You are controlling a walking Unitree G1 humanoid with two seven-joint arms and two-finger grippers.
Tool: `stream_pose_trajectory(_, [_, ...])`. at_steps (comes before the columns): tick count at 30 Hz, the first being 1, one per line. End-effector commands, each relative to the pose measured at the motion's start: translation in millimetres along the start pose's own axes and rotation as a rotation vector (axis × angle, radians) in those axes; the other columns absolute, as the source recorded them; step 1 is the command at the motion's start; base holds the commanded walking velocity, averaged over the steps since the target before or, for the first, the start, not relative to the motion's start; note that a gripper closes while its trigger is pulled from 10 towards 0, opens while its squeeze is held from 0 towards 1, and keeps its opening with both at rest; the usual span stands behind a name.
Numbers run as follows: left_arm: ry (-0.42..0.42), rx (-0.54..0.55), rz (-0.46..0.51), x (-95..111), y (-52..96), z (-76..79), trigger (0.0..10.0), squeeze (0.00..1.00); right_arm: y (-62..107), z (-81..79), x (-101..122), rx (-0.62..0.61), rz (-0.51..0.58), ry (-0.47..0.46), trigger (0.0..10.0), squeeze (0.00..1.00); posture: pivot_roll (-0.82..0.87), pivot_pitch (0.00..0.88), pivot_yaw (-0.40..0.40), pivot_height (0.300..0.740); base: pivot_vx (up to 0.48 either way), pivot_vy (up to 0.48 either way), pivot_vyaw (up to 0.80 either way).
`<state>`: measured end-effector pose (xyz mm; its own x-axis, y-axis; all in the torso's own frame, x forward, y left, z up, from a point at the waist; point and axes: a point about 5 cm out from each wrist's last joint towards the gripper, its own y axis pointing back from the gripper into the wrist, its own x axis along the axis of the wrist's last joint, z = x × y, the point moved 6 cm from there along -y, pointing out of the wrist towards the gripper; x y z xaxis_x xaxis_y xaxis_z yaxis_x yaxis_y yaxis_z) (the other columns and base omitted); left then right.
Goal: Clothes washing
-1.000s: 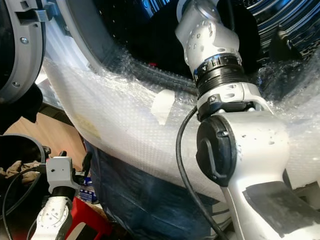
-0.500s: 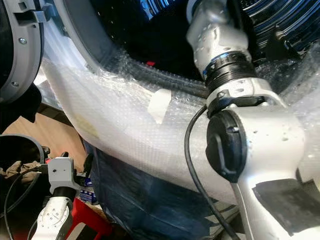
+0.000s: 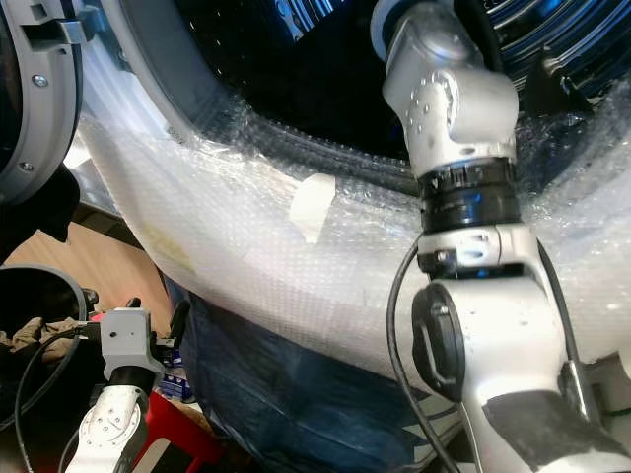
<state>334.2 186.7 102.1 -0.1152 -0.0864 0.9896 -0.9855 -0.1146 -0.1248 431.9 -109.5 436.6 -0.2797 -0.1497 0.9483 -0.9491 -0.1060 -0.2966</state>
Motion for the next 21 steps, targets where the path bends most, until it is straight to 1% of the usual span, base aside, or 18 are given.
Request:
stream_pose_trajectory(1, [-0.008,-0.014,-0.021,-6,2.6,2.8,10.0,0.0,13.3,6.8,12,-0.004,0.02,0.02,10.0,1.0,-0.05,0.084,-0.069,0.74,0.0,0.0,0.0])
stream_pose_trajectory(2, [-0.008,-0.015,-0.022,-6,2.7,2.7,10.0,0.0,21.3,11.0,12,-0.008,0.019,0.027,10.0,1.0,-0.05,0.083,-0.068,0.74,0.0,0.0,0.0])
stream_pose_trajectory(3, [-0.008,-0.015,-0.022,-6,2.7,2.7,10.0,0.0,21.3,11.0,12,-0.008,0.019,0.027,10.0,1.0,-0.05,0.083,-0.068,0.74,0.0,0.0,0.0])
stream_pose_trajectory(5, [-0.009,-0.017,-0.022,-7,2.7,2.7,10.0,0.0,33.0,15.2,12,-0.007,0.018,0.03,10.0,1.0,-0.05,0.078,-0.067,0.74,0.0,0.0,0.0])
stream_pose_trajectory(6, [-0.009,-0.017,-0.022,-7,2.7,2.7,10.0,0.0,33.0,15.2,12,-0.007,0.018,0.03,10.0,1.0,-0.05,0.078,-0.067,0.74,0.0,0.0,0.0])
stream_pose_trajectory(7, [-0.009,-0.017,-0.022,-7,2.5,2.6,10.0,0.0,40.7,15.0,14,0.015,0.032,0.036,10.0,1.0,-0.05,0.076,-0.065,0.74,0.0,0.0,0.0])
stream_pose_trajectory(8, [-0.009,-0.017,-0.022,-7,2.5,2.6,10.0,0.0,40.7,15.0,14,0.015,0.032,0.036,10.0,1.0,-0.05,0.076,-0.065,0.74,0.0,0.0,0.0])
stream_pose_trajectory(9, [-0.01,-0.019,-0.021,-6,2.0,2.6,10.0,0.0,48.2,14.4,15,0.034,0.033,0.032,10.0,1.0,-0.05,0.076,-0.065,0.74,0.0,0.0,0.0])
stream_pose_trajectory(11, [-0.01,-0.019,-0.021,-6,2.0,2.6,10.0,0.0,48.2,14.4,15,0.034,0.033,0.032,10.0,1.0,-0.05,0.076,-0.065,0.74,0.0,0.0,0.0])
stream_pose_trajectory(12, [-0.011,-0.02,-0.02,-6,1.8,2.6,10.0,0.0,55.8,10.0,15,0.085,0.04,0.032,10.0,1.0,-0.05,0.06,-0.064,0.74,0.0,0.0,0.0])
stream_pose_trajectory(14, [-0.011,-0.024,-0.019,-7,1.8,3.2,10.0,0.0,75.8,-9.6,14,0.25,0.04,0.046,10.0,0.99,-0.04,0.049,-0.067,0.74,0.0,0.0,0.0])
stream_pose_trajectory(15, [-0.012,-0.027,-0.019,-7,2.2,3.8,10.0,0.0,93.1,-22.5,10,0.362,0.029,0.074,10.0,0.21,-0.04,0.041,-0.066,0.74,0.0,0.0,0.0])
stream_pose_trajectory(16, [-0.012,-0.027,-0.019,-8,2.4,4.0,10.0,0.0,98.7,-24.6,9,0.385,0.024,0.087,10.0,0.21,-0.04,0.04,-0.066,0.74,0.0,0.0,0.0])
stream_pose_trajectory(17, [-0.011,-0.028,-0.019,-8,2.4,4.2,10.0,0.0,107.8,-22.6,3,0.404,0.001,0.122,10.0,0.0,-0.04,0.04,-0.066,0.74,0.0,0.0,0.0])
stream_pose_trajectory(18, [-0.011,-0.028,-0.019,-8,2.4,4.3,10.0,0.0,110.5,-21.9,2,0.405,-0.006,0.128,10.0,0.0,-0.04,0.04,-0.066,0.74,0.0,0.0,0.0])
stream_pose_trajectory(19, [-0.011,-0.03,-0.018,-7,2.4,4.7,10.0,0.0,115.0,-19.7,-3,0.41,-0.029,0.155,10.0,0.0,-0.04,0.034,-0.066,0.74,0.0,0.0,0.0])
stream_pose_trajectory(21, [-0.011,-0.031,-0.017,-7,2.4,4.9,10.0,0.0,117.4,-18.7,-6,0.415,-0.042,0.164,10.0,0.0,-0.04,0.033,-0.064,0.74,0.0,0.0,0.0])
